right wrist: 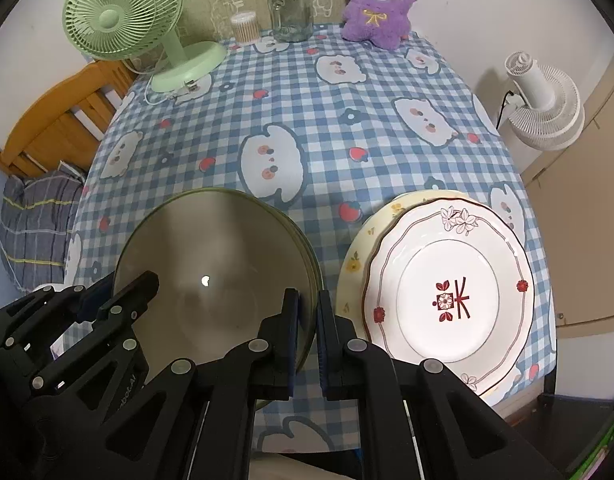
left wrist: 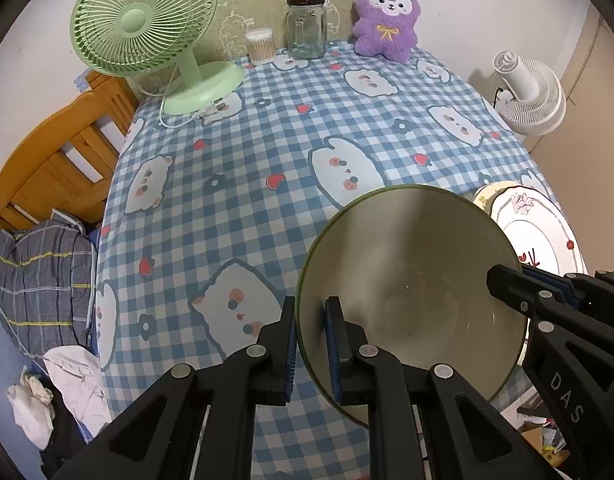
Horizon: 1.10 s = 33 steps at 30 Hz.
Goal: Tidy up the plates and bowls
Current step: 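Carry the cream bowl with both grippers toward the nested bowls, then lower the cream bowl into the nested bowls and open both grippers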
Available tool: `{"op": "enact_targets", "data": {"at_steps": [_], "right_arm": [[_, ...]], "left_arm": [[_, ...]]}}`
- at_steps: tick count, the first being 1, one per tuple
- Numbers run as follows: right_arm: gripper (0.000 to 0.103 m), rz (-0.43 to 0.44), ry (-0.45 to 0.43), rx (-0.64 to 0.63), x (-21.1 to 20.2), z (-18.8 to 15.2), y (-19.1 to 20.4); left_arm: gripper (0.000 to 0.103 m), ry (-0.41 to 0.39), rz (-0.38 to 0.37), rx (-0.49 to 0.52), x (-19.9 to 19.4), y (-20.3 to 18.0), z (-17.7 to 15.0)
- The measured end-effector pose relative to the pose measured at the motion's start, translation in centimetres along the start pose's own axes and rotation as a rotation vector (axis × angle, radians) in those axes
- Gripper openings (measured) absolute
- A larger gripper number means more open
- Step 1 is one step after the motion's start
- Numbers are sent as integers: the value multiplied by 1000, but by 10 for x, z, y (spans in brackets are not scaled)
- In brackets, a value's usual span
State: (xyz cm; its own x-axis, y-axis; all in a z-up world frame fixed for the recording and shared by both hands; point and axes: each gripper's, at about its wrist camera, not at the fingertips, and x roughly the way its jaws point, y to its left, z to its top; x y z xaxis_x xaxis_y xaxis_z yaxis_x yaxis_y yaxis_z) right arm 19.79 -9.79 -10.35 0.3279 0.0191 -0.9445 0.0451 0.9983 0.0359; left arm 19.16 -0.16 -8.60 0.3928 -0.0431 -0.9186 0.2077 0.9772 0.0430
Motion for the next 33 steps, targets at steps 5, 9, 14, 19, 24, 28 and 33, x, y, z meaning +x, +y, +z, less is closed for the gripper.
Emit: {"op": "enact_targets", "data": {"at_steps": [5, 9, 14, 19, 24, 28, 33], "right_arm": [[10, -3, 6, -4, 4, 1, 0], [10, -1, 11, -3, 7, 2, -1], [10, 0, 19, 24, 9, 5, -5], [10, 8, 10, 23, 7, 5, -4], [12, 38, 24, 34, 6, 6, -8], [28, 65, 21, -4, 3, 5, -5], [57, 64, -15, -30, -1, 7, -7]], "left_arm": [[10, 20, -16, -9, 5, 2, 0], [10, 31, -30, -13, 8, 4, 1], [10, 39, -45, -24, 10, 3, 2], [12, 38, -43, -43, 11, 4, 3], [36, 41, -48, -56, 11, 6, 2], [55, 37, -69, -72, 9, 7, 0], [66, 30, -65, -101, 10, 14, -2]]}}
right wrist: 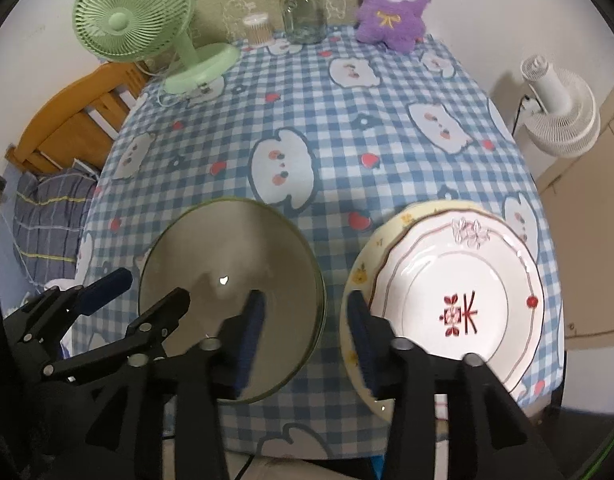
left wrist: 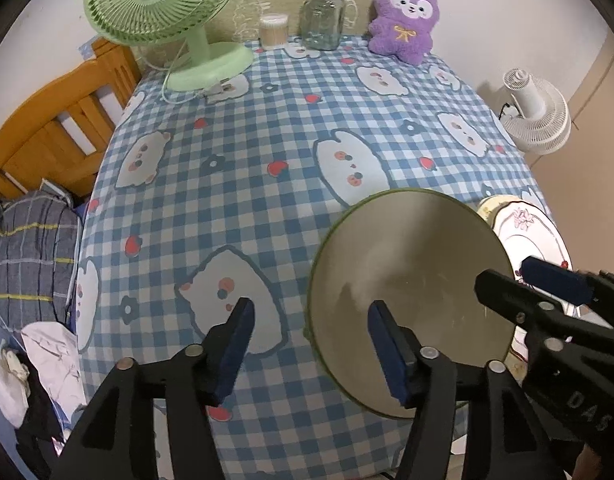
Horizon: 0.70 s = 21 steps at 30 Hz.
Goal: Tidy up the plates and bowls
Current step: 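Lower the cream bowl into the nested bowls and open both grippers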
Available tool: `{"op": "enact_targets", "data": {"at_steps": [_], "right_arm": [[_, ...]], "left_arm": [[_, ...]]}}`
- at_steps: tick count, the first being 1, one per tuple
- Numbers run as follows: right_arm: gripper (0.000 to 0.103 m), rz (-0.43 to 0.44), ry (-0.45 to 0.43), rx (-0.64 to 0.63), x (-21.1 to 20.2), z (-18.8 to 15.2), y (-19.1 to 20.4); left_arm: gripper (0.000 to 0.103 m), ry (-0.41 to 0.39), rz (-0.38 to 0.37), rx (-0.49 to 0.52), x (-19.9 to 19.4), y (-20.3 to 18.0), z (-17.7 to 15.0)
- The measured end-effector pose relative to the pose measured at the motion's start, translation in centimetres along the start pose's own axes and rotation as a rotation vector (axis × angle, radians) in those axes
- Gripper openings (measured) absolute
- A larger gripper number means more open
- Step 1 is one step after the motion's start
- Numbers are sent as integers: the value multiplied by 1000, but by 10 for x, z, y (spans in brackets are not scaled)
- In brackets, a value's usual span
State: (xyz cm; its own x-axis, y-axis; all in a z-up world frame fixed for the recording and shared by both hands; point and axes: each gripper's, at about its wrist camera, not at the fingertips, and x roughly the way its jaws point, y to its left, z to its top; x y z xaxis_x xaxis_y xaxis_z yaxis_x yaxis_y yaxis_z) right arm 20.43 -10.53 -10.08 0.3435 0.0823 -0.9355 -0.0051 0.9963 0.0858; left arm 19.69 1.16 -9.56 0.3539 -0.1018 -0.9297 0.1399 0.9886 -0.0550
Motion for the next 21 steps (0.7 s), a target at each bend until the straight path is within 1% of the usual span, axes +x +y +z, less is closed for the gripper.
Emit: {"op": "enact_targets", "data": {"at_steps": [8, 12, 18, 21], "right_arm": [[57, 25, 11, -29, 14, 13, -4], [57, 40, 33, -57, 26, 19, -2], [57, 79, 51, -91, 42, 22, 2], [56, 97, 76, -109, 53, 22, 5]], "left_arm": [[67, 15, 18, -18, 8, 0, -5], [67, 19, 19, -33, 13, -1, -5], [67, 18, -25, -52, 22, -7, -4], [67, 23, -34, -65, 28, -10, -4]]}}
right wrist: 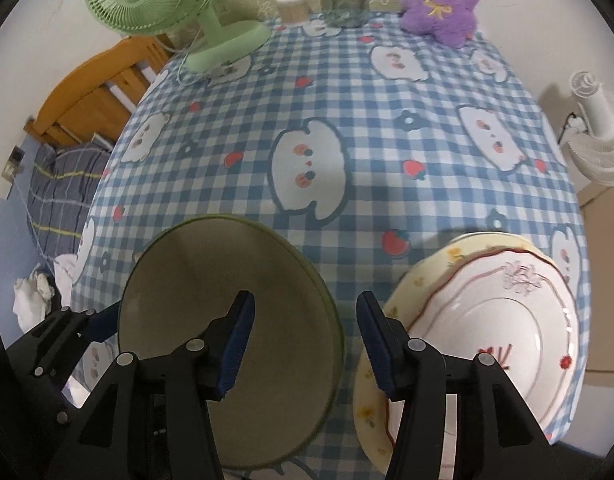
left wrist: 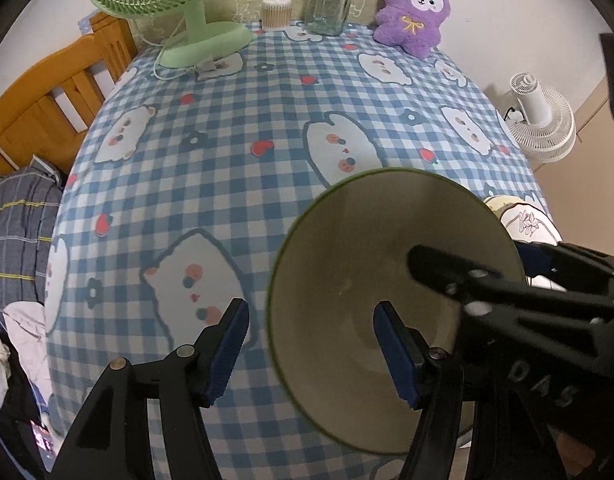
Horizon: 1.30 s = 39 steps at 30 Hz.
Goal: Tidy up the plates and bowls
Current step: 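Lower the cream bowl into the nested bowls and open both grippers, then grip the rim of the nested bowl stack with both grippers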
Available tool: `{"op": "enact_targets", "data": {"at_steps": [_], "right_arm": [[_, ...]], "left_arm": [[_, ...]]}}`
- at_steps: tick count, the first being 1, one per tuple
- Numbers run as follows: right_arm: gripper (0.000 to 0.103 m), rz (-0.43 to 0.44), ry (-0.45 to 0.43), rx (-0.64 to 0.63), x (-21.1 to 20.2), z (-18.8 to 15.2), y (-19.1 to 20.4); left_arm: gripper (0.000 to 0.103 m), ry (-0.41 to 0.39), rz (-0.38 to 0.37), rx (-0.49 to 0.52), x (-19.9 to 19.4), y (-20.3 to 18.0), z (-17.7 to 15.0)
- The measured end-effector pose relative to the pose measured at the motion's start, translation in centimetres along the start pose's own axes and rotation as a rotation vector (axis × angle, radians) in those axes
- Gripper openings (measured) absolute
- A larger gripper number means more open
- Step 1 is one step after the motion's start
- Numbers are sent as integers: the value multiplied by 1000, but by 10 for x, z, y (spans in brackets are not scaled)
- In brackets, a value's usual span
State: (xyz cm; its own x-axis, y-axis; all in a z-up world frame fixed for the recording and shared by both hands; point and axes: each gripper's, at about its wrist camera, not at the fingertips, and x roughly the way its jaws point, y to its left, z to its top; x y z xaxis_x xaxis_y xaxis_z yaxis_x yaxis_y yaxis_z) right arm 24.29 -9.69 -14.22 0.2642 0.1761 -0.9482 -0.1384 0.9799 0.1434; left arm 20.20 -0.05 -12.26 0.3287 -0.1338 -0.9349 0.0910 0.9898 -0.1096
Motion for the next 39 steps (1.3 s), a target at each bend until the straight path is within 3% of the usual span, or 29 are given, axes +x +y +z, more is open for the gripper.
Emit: {"op": "enact_targets", "data": {"at_steps": [15, 23, 26, 30, 39], "right_arm": [[53, 64, 78, -11, 30, -3, -1], [52, 80, 69, 16, 31, -5, -4], [53, 66, 67, 15, 30, -5, -3], [51, 58, 69, 16, 30, -6, -2], [51, 35, 74, 38, 28, -8, 1]], "left_arm": [[57, 29, -14, -81, 17, 2, -3], [56, -4, -1, -50, 15, -2, -5], [48, -7, -5, -22, 14, -5, -5], [48, -11, -21, -15, 15, -4, -4], [47, 20, -35, 6, 14, -3, -4]]}}
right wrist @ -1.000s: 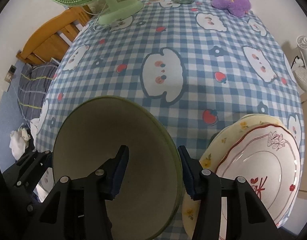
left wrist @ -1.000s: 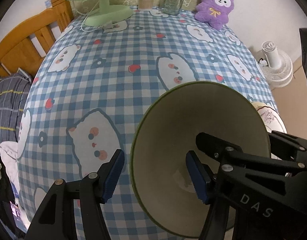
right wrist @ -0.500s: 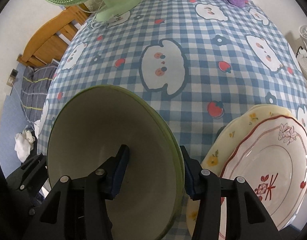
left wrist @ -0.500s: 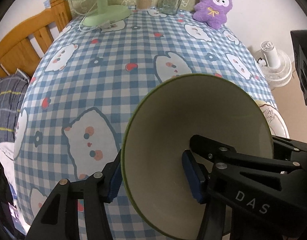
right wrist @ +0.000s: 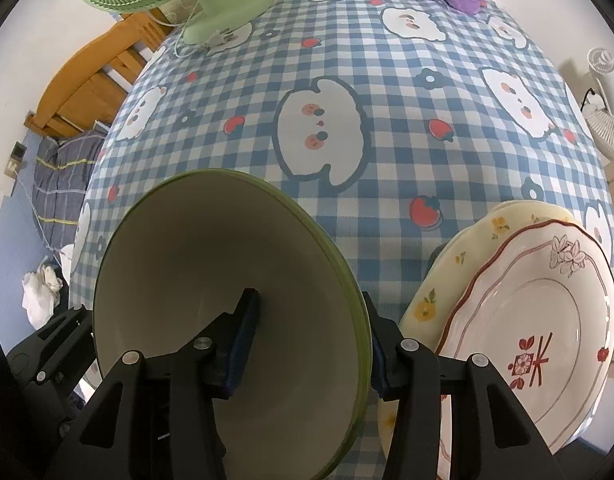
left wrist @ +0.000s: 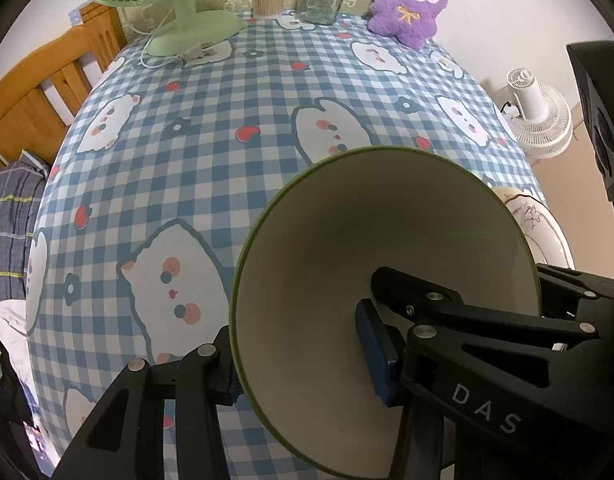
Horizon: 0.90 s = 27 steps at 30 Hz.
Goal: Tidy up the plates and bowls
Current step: 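Grip the rim of the nested bowl stack with both grippers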
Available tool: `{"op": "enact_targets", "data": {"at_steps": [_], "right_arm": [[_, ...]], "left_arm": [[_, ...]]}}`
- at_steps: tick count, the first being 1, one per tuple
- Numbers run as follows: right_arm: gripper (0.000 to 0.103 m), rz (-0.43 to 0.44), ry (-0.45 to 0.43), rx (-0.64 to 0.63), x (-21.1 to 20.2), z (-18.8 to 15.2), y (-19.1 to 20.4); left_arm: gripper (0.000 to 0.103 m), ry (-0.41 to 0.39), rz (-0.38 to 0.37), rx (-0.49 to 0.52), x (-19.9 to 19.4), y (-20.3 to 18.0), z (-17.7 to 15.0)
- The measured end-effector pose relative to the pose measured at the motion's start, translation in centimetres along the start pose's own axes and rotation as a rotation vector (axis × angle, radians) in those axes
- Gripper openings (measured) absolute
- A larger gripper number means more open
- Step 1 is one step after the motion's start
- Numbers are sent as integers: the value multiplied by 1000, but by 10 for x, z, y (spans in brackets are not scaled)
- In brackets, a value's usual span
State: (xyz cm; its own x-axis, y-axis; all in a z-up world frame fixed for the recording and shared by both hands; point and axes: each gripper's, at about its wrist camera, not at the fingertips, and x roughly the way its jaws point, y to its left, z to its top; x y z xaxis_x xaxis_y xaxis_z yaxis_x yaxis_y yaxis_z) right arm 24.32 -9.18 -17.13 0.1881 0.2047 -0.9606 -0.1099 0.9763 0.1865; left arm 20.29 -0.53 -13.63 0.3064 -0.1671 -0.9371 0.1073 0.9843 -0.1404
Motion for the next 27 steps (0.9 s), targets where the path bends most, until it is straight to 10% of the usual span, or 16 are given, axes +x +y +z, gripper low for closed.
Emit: {"op": "enact_targets", "data": {"at_steps": [27], "right_arm": [[49, -76, -104, 47, -62, -3, 19]], "left_arm": [[47, -65, -23, 49, -51, -4, 10]]}}
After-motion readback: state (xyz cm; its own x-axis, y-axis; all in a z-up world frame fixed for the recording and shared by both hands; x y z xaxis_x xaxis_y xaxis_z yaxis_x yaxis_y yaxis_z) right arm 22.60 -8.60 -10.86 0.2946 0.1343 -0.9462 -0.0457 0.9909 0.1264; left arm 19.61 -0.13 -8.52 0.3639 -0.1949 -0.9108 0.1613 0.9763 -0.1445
